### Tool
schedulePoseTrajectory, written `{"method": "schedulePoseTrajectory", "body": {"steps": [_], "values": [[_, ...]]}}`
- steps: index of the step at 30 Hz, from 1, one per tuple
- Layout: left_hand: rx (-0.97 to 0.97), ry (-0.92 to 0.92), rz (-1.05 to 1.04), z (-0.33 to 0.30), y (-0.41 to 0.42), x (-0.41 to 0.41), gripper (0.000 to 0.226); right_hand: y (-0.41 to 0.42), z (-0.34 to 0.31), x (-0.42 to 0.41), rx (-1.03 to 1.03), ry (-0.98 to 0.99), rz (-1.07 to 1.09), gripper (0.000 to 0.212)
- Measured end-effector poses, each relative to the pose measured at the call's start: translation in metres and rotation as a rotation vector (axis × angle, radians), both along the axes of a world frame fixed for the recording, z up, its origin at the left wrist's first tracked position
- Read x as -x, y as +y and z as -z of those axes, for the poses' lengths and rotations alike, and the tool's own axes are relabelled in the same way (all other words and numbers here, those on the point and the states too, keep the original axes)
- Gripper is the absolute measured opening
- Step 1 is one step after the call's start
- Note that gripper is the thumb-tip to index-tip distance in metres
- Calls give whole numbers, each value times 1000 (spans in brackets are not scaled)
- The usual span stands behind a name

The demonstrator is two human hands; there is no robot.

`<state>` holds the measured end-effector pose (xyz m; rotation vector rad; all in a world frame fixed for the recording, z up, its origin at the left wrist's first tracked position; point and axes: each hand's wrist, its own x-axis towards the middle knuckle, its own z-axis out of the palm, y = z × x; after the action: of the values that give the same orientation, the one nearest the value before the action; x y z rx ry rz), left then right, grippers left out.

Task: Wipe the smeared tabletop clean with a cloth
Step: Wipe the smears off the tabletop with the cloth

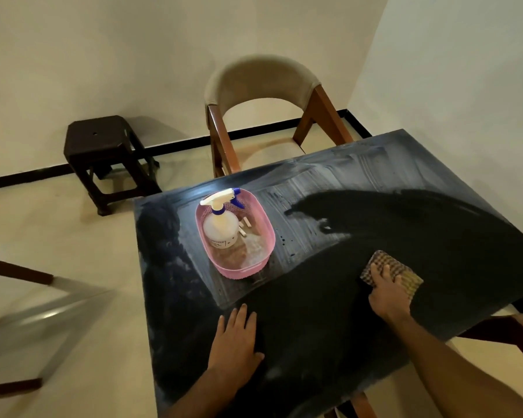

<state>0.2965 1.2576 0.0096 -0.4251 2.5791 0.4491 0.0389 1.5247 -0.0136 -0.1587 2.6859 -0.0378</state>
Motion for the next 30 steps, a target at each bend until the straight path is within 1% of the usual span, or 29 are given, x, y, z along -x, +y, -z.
{"method": "schedulePoseTrajectory", "body": {"steps": [2, 3, 5, 8, 11, 13, 17, 19, 24, 30], "values": [[-4, 11, -25, 0, -1, 1, 87, -32, 0, -5, 20, 69, -37, 76], [-6, 10, -34, 1, -2, 1, 87, -52, 0, -10, 42, 99, -102, 77], [-5, 5, -44, 2, 0, 1, 87, -95, 0, -26, 100, 137, -299, 78], [8, -19, -43, 2, 5, 5, 87, -141, 4, -51, 144, 89, -537, 79], [7, -25, -56, 1, 8, 11, 86, -136, 9, -49, 126, 59, -664, 81], [9, -4, -75, 1, 10, 14, 85, -114, 7, -33, 120, 55, -658, 82], [8, 16, -112, 0, 16, 19, 84, -55, 4, -7, 71, 60, -513, 83], [5, 12, -122, 0, 22, 24, 84, -39, 1, -2, 58, 34, -509, 84], [-29, 70, -157, -5, 33, 35, 82, -42, 1, -10, 71, 37, -503, 84], [-83, 200, -287, -19, 25, 35, 71, -49, -5, -15, 79, -8, -452, 78]]}}
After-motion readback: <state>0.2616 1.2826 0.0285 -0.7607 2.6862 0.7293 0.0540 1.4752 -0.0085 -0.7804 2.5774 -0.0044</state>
